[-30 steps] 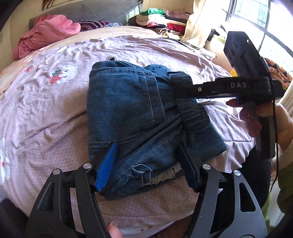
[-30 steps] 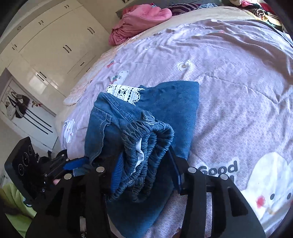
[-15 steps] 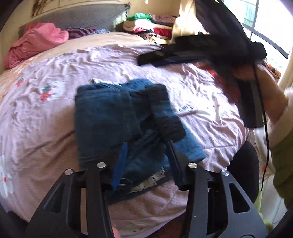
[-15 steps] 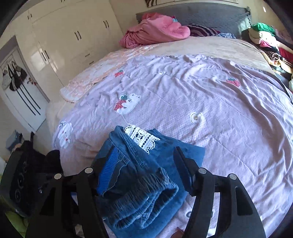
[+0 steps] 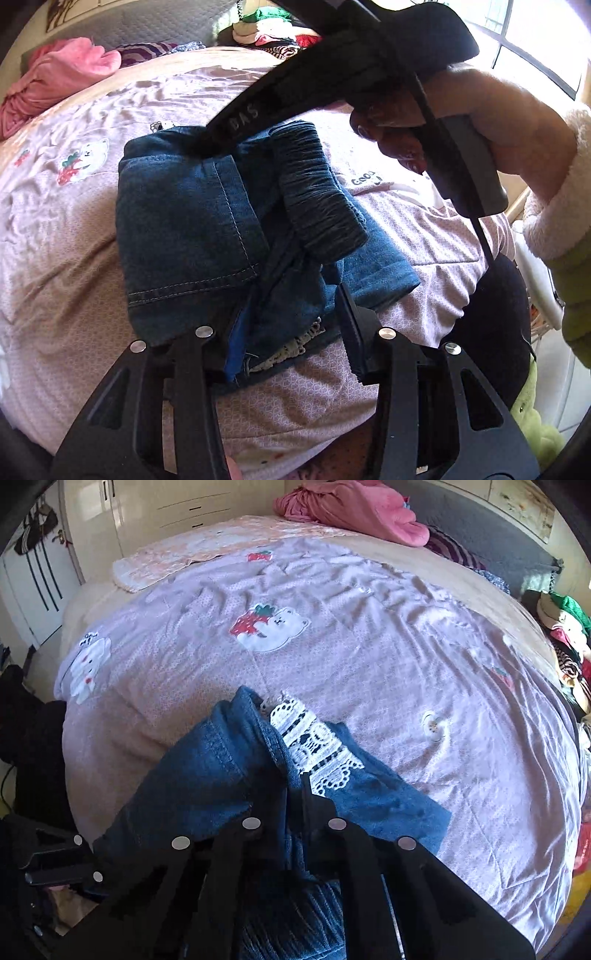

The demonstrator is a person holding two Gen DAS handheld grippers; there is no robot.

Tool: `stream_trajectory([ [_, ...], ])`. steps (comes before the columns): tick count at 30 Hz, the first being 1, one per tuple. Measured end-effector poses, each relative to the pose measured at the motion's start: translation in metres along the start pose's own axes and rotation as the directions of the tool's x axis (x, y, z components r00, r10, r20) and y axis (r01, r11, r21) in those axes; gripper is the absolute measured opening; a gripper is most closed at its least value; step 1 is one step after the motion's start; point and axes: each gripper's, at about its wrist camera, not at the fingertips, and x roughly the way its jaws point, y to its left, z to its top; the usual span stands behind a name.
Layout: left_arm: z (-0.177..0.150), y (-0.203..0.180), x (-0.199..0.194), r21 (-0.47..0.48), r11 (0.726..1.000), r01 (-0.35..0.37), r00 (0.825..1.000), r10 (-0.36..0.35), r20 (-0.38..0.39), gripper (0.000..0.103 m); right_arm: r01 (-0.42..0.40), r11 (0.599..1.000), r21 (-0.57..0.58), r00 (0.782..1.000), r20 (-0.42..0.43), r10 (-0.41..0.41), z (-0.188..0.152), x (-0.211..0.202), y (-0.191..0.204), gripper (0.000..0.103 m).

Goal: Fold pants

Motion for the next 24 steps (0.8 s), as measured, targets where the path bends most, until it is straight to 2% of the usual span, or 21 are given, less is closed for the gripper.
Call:
stream_trajectory([
  [2, 0.001, 0.001, -0.001, -0.003, 1.0, -0.001, 1.0, 0.001, 0.004, 0.035, -0.007, 0.999, 0.031, 1.0, 0.014, 0.006, 0.004, 0.001, -0.008, 0.004],
  [7, 0.0, 0.004, -0.002, -0.018, 1.0, 0.005, 1.0, -0.005, 0.006, 0.035, -0.022, 0.997, 0.078, 1.0, -0.011, 0.023, 0.002, 0.025, -0.017, 0.004],
  [14, 0.0, 0.005, -0.002, -0.024, 1.0, 0.005, 1.0, -0.005, 0.002, 0.036, -0.078, 0.974, 0.211, 0.997, 0.034, 0.073, -0.006, 0.028, -0.032, 0.007],
  [19, -0.002, 0.003, -0.004, -0.025, 1.0, 0.006, 1.0, -0.005, 0.002, 0.036, -0.078, 0.965, 0.25, 0.996, 0.069, 0.063, -0.008, 0.014, -0.036, 0.019],
  [24, -0.001, 0.004, -0.004, -0.025, 1.0, 0.005, 1.0, -0.005, 0.002, 0.036, -0.074, 0.96, 0.269, 0.993, 0.109, 0.046, -0.01, -0.006, -0.039, 0.026],
])
